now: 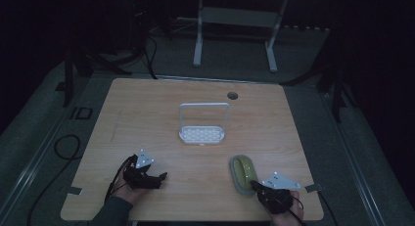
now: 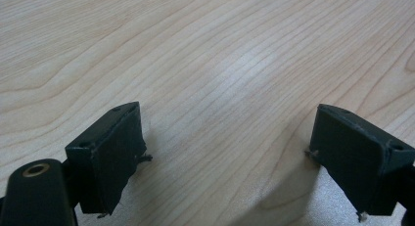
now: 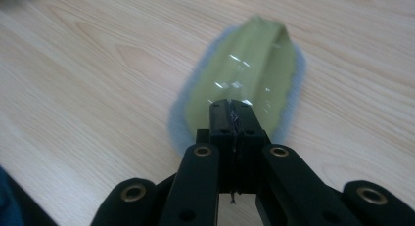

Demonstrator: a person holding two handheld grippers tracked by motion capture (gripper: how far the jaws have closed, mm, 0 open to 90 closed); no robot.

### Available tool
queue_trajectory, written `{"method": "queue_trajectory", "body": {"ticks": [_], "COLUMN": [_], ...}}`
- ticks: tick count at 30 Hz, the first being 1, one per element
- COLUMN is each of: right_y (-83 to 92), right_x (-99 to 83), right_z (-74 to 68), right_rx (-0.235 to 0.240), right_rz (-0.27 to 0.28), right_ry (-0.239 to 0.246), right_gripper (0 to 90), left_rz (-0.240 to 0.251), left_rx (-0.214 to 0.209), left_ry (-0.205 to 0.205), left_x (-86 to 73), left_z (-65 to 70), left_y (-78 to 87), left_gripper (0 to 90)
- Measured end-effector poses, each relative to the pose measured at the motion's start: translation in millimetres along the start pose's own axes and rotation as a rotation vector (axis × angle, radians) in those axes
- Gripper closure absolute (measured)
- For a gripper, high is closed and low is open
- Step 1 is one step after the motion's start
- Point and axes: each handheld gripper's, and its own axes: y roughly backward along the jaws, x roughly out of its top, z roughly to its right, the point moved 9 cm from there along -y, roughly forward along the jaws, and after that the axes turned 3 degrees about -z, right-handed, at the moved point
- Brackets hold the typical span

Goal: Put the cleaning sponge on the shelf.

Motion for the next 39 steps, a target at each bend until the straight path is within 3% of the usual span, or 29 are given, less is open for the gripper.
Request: {"method": "queue_trajectory", "body": {"ticks": [3, 4, 11, 15, 22, 29, 39], "right_y": [-2.1, -6.5, -21.6, -24.9, -17.1, 2.9, -0.2], "right_x": [4.2, 8.4, 14.5, 11.1, 0.9, 17.9, 41.2], "right_z": [-6.3, -14.0, -22.2, -17.2, 7.4, 23.8, 29.6], "right_rx": [0.015, 0.049, 0.066, 0.052, -0.001, 0.014, 0.036], "right_rz": [0.005, 0.012, 0.005, -0.013, -0.044, -0.024, -0.098], "right_ry": [0.014, 0.017, 0.019, 0.010, -0.013, -0.005, 0.061], "right_gripper": [89.1, 89.1, 89.2, 89.4, 89.2, 84.3, 71.1], "left_rz": [0.000, 0.000, 0.000, 0.000, 0.000, 0.000, 0.000], "left_rx": [0.000, 0.000, 0.001, 0.001, 0.000, 0.001, 0.001], "left_ry": [0.000, 0.000, 0.000, -0.001, -0.001, 0.000, -0.001], "left_x": [0.0, 0.0, 0.0, 0.0, 0.0, 0.1, 0.1], "left_z": [0.0, -0.1, -0.1, -0.1, -0.1, -0.1, -0.1], "left_y": [0.0, 0.0, 0.0, 0.0, 0.0, -0.1, 0.0], "left_gripper": [12.7, 12.8, 12.8, 12.7, 12.8, 12.7, 12.7]}}
